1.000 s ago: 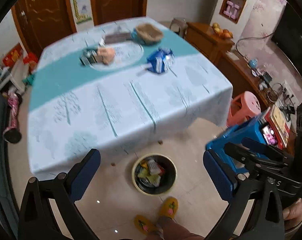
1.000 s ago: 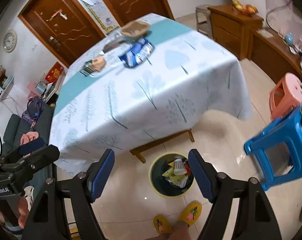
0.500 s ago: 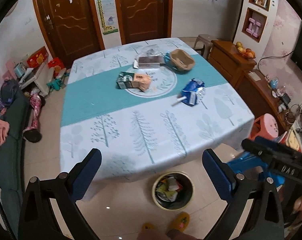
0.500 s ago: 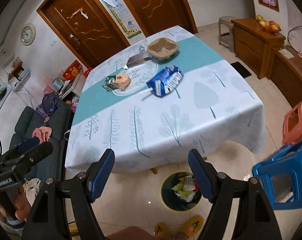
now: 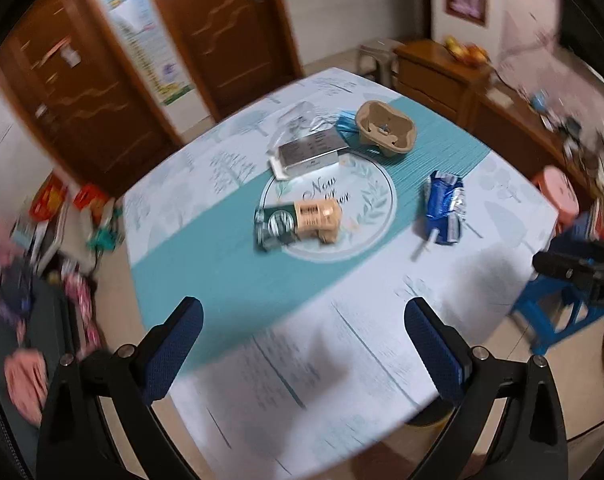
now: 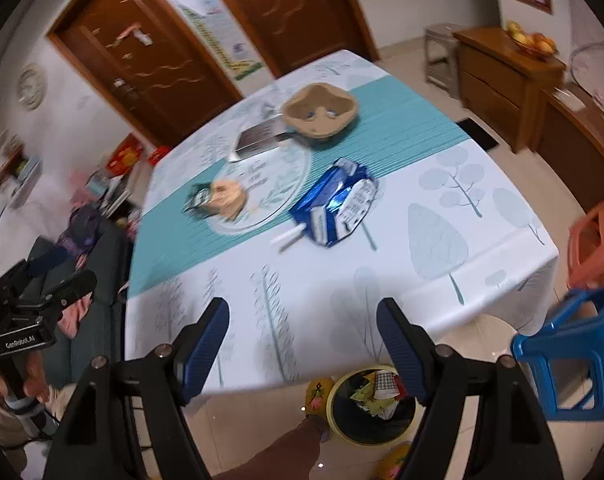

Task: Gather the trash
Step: 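Move both tools back toward the table, then grasp the blue milk carton with the right gripper while the left grasps the brown drink carton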

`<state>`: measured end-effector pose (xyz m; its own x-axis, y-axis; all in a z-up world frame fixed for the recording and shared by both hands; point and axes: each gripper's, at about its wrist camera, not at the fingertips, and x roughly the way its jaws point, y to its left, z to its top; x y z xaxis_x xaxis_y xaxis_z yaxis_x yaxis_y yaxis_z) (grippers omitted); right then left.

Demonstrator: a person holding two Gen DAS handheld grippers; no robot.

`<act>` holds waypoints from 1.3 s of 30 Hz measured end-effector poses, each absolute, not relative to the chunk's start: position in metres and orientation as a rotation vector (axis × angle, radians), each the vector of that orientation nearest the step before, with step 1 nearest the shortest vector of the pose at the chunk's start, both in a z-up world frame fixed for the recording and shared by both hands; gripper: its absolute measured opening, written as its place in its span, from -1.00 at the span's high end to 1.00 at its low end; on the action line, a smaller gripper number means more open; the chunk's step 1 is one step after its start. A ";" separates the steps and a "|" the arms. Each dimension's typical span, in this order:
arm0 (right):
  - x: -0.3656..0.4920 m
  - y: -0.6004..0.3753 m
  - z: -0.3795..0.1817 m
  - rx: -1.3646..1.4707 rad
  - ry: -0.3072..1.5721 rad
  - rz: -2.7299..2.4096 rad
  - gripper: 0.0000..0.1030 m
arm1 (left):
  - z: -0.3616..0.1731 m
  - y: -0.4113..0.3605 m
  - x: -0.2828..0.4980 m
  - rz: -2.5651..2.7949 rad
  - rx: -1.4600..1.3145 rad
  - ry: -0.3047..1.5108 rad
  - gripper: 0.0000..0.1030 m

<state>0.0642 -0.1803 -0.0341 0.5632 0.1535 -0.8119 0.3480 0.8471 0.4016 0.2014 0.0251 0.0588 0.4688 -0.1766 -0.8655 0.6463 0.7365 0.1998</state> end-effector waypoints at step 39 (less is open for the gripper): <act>0.206 -0.189 -0.128 0.595 1.208 -0.622 -0.31 | -0.104 -0.071 0.372 -1.012 1.154 1.104 -0.38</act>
<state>0.2062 -0.1890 -0.1278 0.2340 -0.1195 -0.9649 0.7161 0.6924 0.0879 0.3719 -0.0710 -0.1040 0.1752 -0.0397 -0.9837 0.9766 0.1338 0.1685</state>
